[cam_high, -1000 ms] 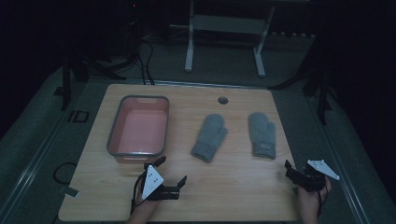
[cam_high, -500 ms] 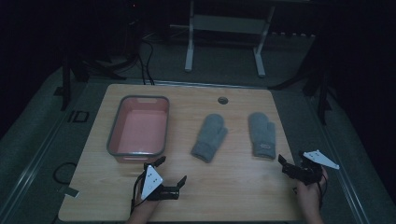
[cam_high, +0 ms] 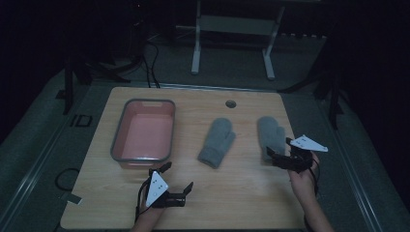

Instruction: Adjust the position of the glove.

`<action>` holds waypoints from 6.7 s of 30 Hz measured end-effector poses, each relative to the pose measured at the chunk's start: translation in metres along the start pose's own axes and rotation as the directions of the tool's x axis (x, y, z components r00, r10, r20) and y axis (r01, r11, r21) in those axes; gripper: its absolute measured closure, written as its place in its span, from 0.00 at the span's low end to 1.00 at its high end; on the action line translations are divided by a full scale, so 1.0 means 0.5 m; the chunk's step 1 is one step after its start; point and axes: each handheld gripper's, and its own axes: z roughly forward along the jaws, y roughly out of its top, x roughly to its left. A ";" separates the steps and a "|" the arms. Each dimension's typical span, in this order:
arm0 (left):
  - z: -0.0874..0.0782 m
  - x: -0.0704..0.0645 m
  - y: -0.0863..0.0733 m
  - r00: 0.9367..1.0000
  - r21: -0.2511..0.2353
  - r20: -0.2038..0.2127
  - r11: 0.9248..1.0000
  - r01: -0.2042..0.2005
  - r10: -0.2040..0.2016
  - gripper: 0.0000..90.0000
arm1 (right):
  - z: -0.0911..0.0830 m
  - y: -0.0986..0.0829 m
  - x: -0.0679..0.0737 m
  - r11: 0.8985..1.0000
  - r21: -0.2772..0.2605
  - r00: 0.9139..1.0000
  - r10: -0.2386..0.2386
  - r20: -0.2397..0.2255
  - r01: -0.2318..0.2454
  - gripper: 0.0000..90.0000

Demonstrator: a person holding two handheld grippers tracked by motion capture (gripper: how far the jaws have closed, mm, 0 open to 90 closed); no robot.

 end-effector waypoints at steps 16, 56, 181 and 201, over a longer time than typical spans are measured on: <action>0.001 0.000 0.000 1.000 0.001 0.008 1.000 0.002 -0.002 0.01 | 0.109 0.089 0.080 0.999 0.007 0.979 -0.034 -0.200 0.037 0.12; 0.000 0.000 0.001 0.999 0.009 0.040 1.000 0.015 -0.015 0.01 | 0.364 0.068 0.169 0.946 0.258 0.940 -0.105 -0.326 0.195 0.87; -0.002 -0.003 0.000 0.998 -0.004 0.052 0.999 0.031 -0.031 0.01 | 0.016 -0.028 -0.009 0.973 0.175 0.987 0.141 0.073 -0.152 0.90; -0.001 -0.003 0.000 0.998 0.001 0.052 1.000 0.030 -0.030 0.01 | -0.017 -0.108 0.017 0.957 0.225 0.981 0.160 0.112 -0.182 0.88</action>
